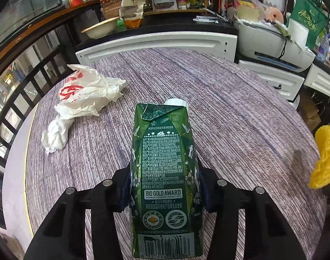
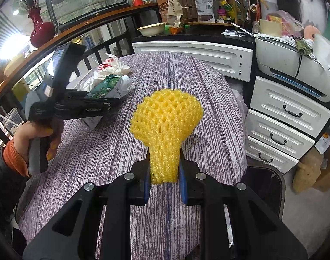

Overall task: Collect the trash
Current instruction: 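Carry the green carton with the left gripper while the right gripper carries the yellow mesh to the bin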

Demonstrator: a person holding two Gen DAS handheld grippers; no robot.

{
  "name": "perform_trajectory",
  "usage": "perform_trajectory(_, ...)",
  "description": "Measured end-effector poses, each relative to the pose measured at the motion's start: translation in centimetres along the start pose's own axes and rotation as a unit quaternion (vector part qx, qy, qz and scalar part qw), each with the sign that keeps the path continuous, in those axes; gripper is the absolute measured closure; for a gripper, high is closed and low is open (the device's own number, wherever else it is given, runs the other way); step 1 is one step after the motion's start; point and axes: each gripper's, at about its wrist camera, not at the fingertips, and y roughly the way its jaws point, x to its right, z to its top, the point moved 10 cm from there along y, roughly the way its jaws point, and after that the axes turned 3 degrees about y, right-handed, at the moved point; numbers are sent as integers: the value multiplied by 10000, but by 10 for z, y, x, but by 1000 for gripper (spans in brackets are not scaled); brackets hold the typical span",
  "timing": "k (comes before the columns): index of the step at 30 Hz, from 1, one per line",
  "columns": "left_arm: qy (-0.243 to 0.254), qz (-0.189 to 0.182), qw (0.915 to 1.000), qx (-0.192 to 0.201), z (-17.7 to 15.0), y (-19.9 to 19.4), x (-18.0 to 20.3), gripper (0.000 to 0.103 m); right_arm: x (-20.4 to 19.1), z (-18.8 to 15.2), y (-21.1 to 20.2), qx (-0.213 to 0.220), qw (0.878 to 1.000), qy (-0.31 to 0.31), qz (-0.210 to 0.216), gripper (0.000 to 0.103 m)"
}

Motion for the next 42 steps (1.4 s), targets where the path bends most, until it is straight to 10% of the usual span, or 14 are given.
perform_trajectory(18,-136,-167,9959,881,-43,-95,47,54,29,-45,-49,440,9984,321,-141,82)
perform_trajectory(42,53,-1462,9792,1403,-63,-177,180,54,139,-132,-83,387,9882,1155,-933,82)
